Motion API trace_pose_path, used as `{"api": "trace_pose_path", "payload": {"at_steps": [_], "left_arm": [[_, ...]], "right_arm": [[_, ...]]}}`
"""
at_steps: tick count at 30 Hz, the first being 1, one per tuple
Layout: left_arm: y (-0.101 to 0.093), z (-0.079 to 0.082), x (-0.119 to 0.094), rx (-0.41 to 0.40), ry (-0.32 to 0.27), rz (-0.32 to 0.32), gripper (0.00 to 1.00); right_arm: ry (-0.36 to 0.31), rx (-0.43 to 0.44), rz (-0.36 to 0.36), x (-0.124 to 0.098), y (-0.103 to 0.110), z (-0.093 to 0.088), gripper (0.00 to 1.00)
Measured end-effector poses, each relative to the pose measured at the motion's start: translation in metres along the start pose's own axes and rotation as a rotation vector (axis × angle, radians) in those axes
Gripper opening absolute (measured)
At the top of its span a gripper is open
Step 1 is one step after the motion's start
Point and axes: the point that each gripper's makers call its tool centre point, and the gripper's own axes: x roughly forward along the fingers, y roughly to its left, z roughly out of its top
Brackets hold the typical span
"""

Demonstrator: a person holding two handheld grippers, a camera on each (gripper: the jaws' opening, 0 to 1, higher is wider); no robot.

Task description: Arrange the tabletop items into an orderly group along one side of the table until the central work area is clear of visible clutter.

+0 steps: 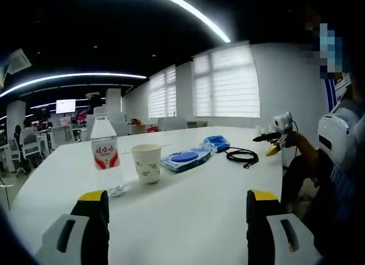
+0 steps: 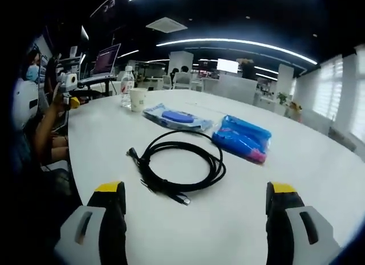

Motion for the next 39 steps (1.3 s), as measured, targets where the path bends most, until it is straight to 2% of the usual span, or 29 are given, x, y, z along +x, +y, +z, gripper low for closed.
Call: {"api": "trace_pose_path", "payload": {"at_steps": [6,10,19,28,39], "left_arm": [[0.003,-0.003,-0.005,0.006,0.012,0.006,1.00],[0.002,-0.004,-0.009,0.000,0.001,-0.013,1.00],[0.001,-0.003,-0.012,0.008,0.003,-0.003,1.00],[-0.007,-0.006,-0.010,0.023,0.011,-0.008,1.00],[-0.006,-0.006,-0.012,0.021,0.004,0.012,1.00]], "right_arm": [[-0.015,0.006,0.010,-0.006,-0.003,0.000,1.00],[0.003,0.007,-0.003,-0.007,-0.009,-0.006,1.00],[0.003,0.025,-0.014,-0.013,-0.020,-0.009,1.00],[-0.010,0.020,-0.010,-0.015,-0.022,-0.007,1.00],[-0.008,0.015,0.004,-0.012,-0.020,-0.007,1.00]]}}
